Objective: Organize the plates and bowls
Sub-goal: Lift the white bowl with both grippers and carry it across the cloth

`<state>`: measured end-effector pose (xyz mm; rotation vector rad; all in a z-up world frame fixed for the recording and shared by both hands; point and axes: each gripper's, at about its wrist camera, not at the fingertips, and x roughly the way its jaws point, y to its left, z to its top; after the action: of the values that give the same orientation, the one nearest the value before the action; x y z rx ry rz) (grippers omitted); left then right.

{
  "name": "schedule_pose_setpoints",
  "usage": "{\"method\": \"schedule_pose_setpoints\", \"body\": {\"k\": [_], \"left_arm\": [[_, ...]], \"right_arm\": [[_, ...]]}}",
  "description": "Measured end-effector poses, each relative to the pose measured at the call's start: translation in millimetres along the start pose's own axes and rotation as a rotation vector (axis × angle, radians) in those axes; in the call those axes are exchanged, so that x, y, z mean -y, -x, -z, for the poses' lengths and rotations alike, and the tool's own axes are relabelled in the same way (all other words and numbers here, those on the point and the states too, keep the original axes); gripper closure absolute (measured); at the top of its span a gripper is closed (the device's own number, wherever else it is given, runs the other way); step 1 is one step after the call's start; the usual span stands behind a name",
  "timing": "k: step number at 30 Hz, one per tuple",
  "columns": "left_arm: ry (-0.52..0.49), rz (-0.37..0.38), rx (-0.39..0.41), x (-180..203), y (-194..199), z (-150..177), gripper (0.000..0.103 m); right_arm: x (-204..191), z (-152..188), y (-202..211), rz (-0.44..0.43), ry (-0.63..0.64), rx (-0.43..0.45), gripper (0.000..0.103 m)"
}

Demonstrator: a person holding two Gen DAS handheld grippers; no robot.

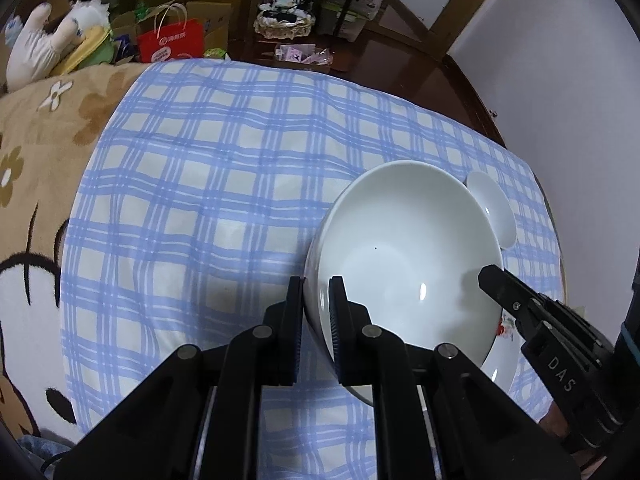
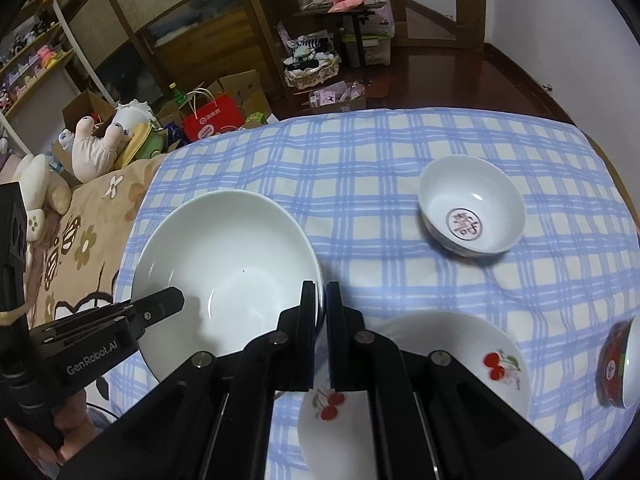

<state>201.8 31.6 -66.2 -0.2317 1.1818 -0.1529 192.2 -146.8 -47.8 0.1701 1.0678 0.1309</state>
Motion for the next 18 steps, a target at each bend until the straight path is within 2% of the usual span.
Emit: {"method": "schedule_pose_setpoints", "body": {"k": [8,18], "left_arm": [[-0.029,0.013,-0.030,12.1,-1.6,9.4,0.091],[-0.010,-0.026,-0.058,-2.8,-11.0,7.9,0.091]], "right_arm": [[15.9,7.9,8.6,-0.003,-0.013,0.003,0.097],[12.1,18.5,-16.3,-0.049,-0.045,-0.040,0.097]]}}
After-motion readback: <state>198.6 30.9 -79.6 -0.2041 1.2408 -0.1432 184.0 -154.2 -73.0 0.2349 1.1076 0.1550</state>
